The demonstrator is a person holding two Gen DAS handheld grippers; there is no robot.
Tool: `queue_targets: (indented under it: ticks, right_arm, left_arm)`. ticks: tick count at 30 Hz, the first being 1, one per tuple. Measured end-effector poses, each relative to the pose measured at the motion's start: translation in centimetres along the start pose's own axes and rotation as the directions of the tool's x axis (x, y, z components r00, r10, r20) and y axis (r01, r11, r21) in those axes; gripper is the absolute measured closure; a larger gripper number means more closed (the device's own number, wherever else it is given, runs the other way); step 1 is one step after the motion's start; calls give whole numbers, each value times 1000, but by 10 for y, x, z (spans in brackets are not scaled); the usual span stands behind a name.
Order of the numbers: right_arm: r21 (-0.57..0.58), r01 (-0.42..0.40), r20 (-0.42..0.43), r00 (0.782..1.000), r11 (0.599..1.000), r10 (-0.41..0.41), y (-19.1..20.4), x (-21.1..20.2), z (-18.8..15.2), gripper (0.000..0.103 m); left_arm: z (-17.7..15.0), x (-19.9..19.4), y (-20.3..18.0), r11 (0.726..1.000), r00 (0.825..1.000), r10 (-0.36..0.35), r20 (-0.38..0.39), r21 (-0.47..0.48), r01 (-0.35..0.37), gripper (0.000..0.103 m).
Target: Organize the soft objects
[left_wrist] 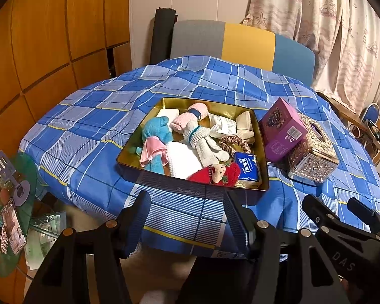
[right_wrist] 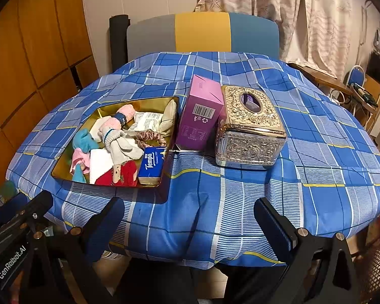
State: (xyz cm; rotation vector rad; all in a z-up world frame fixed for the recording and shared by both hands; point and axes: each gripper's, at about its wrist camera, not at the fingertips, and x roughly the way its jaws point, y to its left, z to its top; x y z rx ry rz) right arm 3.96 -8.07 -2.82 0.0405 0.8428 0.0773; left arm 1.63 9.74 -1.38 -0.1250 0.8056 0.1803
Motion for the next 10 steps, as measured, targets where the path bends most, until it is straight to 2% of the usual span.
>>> queue_targets:
  ticks: [10]
  right_arm:
    - [5,-2,-12,1000,1000,2,-1,3,-1,0]
  left_arm:
    - [0,-1,2,999,998,44,36,-5,-43,42]
